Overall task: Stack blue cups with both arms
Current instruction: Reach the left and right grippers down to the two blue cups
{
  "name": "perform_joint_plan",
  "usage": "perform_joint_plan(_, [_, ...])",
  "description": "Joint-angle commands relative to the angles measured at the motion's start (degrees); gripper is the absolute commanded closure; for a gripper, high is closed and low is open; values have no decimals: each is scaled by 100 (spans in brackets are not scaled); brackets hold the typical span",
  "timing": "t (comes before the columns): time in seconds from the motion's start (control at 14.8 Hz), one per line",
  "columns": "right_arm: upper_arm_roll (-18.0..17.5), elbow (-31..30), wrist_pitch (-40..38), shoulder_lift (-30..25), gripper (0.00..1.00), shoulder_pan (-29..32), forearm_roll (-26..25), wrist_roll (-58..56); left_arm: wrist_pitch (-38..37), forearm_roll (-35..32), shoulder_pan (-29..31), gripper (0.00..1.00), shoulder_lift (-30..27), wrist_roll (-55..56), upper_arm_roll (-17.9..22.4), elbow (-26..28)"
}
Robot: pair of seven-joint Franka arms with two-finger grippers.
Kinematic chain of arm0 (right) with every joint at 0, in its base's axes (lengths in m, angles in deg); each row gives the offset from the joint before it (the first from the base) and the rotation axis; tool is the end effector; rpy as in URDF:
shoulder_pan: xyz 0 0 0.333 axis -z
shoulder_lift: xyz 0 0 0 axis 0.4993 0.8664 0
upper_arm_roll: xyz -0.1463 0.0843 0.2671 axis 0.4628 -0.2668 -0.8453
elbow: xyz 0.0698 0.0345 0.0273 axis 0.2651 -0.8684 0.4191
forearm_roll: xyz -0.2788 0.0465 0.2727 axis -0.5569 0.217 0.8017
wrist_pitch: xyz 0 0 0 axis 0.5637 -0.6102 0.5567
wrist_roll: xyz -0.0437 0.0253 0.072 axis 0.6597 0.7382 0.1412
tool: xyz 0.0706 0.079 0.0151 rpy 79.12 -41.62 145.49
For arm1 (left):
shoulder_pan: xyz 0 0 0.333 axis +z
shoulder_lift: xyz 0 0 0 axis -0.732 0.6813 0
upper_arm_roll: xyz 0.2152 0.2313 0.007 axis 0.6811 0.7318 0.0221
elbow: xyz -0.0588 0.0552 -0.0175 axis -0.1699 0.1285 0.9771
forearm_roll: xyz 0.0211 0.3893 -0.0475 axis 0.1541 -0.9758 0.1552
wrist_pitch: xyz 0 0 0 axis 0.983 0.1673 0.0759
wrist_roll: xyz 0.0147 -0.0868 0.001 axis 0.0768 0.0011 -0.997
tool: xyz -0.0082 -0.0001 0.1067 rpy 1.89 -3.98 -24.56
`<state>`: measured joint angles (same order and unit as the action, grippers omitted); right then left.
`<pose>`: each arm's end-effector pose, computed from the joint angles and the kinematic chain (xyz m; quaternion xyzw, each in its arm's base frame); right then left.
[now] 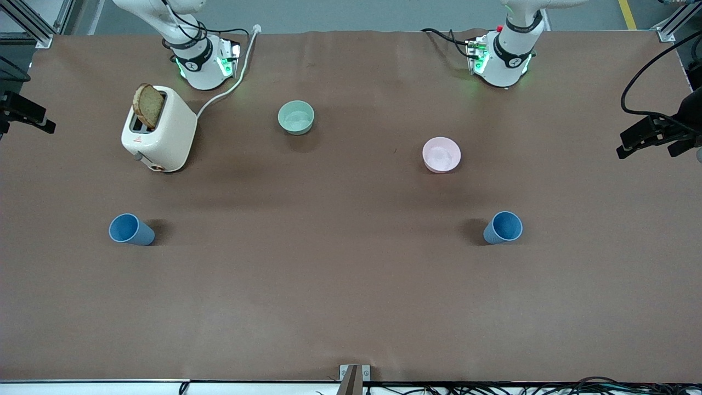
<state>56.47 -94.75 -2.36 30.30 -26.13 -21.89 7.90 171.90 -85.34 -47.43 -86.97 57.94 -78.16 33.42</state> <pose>0.5241 -0.0756 0.6469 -0.9989 0.0229 0.0314 0.0250 0.5651 -0.0085 0.6394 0.9997 0.0112 0.0197 0.0056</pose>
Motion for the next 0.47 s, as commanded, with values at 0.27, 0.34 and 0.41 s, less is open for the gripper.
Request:
perform_joint_plan(0.27, [-13, -61, -7, -126, 3, -5, -83, 83, -132, 57, 73, 0, -10, 47, -67, -97])
perform_joint_plan(0.34, [-13, -61, -7, -126, 3, -5, -83, 83, -132, 57, 73, 0, -1, 65, -58, -97])
perform_joint_plan(0.41, [-4, -61, 1, -117, 3, -5, -83, 83, -132, 31, 64, 0, 25, 65, -58, -106])
